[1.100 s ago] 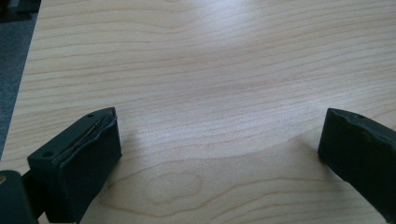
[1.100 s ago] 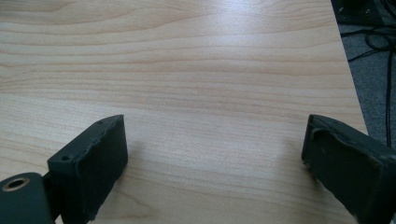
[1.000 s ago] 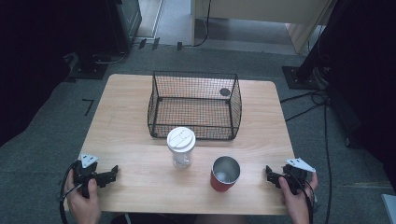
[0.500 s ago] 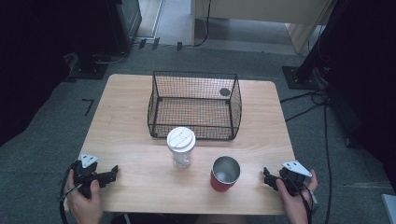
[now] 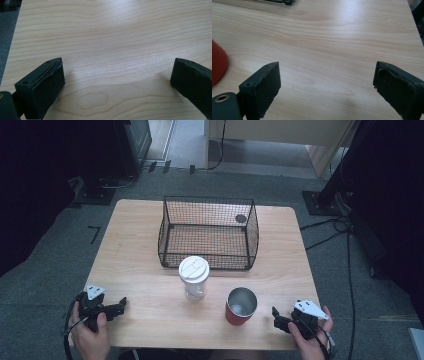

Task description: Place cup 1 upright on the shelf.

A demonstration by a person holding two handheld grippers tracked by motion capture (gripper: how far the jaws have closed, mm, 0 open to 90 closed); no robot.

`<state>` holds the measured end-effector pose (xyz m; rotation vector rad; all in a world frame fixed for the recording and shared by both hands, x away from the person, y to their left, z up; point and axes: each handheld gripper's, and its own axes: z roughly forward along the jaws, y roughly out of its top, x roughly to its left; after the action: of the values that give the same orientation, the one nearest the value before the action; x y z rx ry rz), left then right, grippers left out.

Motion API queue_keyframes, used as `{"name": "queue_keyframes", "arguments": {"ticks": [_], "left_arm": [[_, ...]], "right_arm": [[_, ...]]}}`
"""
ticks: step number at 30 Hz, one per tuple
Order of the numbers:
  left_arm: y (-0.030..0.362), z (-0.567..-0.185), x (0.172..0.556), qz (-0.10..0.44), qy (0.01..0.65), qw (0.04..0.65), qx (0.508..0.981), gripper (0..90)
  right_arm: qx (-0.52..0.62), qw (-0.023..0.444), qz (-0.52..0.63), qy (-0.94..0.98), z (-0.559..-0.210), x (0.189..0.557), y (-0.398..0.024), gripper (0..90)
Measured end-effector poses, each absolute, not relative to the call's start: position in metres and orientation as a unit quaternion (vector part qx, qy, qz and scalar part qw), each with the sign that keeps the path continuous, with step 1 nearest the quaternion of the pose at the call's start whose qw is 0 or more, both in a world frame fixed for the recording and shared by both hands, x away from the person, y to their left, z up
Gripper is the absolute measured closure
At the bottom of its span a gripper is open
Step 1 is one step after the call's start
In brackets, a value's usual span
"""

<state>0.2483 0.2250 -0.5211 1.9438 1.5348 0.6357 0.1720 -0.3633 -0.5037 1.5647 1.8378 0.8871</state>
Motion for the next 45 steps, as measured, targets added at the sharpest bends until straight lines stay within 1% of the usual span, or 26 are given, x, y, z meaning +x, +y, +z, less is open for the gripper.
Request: {"name": "queue_keyframes", "arguments": {"ticks": [11, 15, 19, 32, 45], "left_arm": [[0.225, -0.521, 0.248, 0.238, 0.574, 0.288, 0.729, 0.0], [0.225, -0.521, 0.248, 0.238, 0.574, 0.288, 0.729, 0.0], [0.225, -0.521, 0.248, 0.238, 0.574, 0.288, 0.729, 0.0], [0.225, -0.521, 0.248, 0.238, 0.574, 0.288, 0.728, 0.0], [0.225, -0.521, 0.248, 0.238, 0.574, 0.288, 0.728, 0.0]], "right_arm": [[0.554, 0.269, 0.345, 0.708, -0.502, 0.167, -0.34, 7.6], [0.545, 0.267, 0.347, 0.715, -0.502, 0.166, -0.336, 7.6], [0.532, 0.252, 0.356, 0.726, -0.503, 0.165, -0.331, 7.6], [0.492, 0.231, 0.375, 0.751, -0.502, 0.158, -0.314, 7.6], [0.462, 0.218, 0.386, 0.768, -0.503, 0.157, -0.298, 7.1]]}}
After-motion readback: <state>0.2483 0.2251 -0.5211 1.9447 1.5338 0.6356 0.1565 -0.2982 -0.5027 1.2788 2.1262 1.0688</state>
